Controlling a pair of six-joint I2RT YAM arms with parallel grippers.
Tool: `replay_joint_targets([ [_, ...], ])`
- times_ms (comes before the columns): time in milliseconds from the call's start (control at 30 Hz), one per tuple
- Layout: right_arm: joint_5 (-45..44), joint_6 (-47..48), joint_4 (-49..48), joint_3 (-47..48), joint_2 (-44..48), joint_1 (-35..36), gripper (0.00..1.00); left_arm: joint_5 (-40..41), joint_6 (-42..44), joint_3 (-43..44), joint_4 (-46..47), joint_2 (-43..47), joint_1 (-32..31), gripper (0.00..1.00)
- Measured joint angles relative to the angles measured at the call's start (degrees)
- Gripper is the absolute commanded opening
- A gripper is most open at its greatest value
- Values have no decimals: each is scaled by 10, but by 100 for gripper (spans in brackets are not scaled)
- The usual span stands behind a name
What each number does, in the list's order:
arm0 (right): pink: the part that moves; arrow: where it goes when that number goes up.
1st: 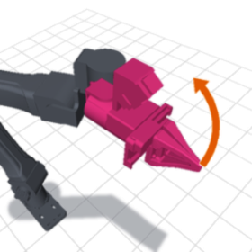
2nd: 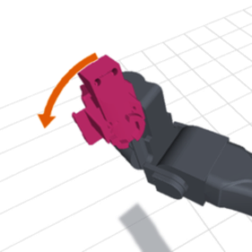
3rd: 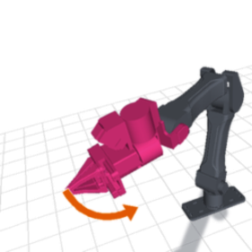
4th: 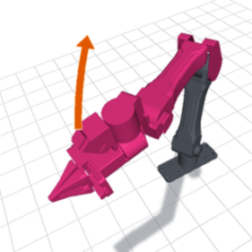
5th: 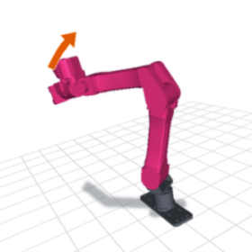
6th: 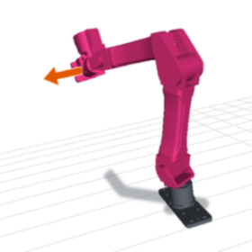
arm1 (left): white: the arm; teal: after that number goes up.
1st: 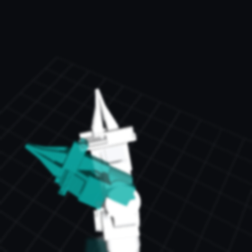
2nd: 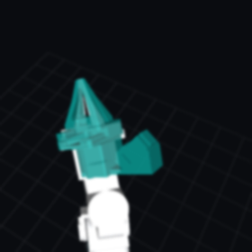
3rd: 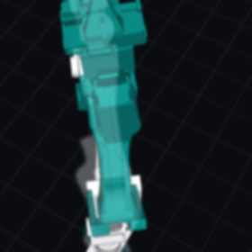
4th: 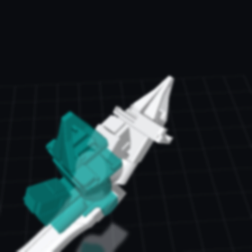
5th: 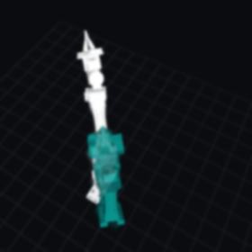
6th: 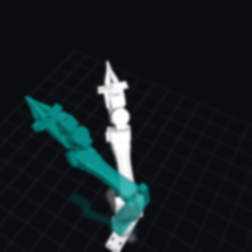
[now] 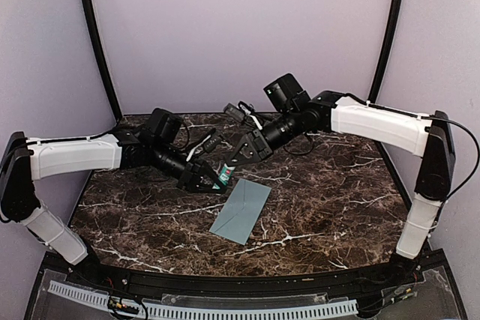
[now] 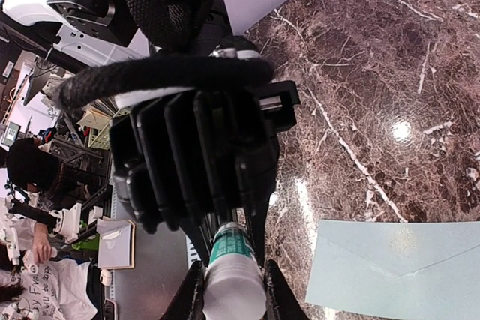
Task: Place the letter into the envelope and seal it
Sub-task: Close the solid glue cap on the solid glue.
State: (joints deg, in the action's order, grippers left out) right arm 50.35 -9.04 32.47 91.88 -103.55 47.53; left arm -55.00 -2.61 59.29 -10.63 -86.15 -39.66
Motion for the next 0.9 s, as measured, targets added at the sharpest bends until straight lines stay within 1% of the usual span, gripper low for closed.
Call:
replay_joint_targets([
  [367, 3, 3, 0, -1, 0, 7, 0, -1, -3, -7, 2, 9, -1, 0],
  [900, 14, 16, 7, -1, 0, 18, 0, -25, -3, -11, -6, 11, -4, 0],
])
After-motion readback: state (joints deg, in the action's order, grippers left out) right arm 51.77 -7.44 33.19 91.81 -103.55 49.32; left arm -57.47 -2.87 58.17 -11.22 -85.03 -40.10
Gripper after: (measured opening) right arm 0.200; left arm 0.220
